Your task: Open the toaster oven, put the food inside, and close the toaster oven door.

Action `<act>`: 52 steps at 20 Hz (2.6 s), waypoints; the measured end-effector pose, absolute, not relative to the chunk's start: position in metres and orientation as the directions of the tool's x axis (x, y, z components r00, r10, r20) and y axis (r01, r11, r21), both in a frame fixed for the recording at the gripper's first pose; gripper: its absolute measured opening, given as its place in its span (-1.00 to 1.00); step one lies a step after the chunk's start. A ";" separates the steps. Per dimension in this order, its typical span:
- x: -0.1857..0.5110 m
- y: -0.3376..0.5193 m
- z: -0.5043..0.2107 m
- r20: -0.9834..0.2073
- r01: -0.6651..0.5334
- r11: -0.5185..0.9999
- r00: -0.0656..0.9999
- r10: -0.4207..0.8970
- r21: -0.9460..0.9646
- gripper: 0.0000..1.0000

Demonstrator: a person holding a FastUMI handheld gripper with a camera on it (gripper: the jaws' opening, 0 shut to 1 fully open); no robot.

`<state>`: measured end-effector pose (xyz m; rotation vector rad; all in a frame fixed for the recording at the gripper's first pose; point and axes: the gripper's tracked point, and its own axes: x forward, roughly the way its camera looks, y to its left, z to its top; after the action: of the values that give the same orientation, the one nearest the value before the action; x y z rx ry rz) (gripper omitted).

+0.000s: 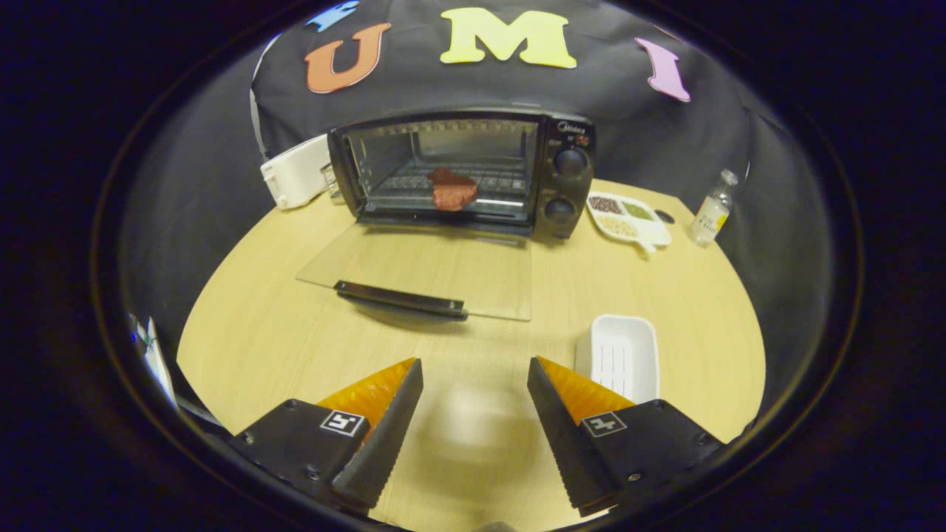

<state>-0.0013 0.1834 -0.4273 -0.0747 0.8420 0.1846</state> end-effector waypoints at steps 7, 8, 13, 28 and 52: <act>0.014 0.220 -0.457 -0.780 -0.235 0.972 0.604 0.165 0.023 0.84; 0.018 0.224 -0.460 -0.779 -0.244 0.970 0.604 0.166 0.017 0.84; 0.039 0.239 -0.469 -0.785 -0.272 0.962 0.598 0.164 -0.006 0.84; 0.077 0.247 -0.392 -0.734 -0.254 0.966 0.646 0.210 0.052 0.85; 0.105 0.183 -0.292 -0.583 -0.157 0.987 0.799 0.147 0.033 0.83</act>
<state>0.1045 0.1835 -0.2921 -0.0175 0.6238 0.1632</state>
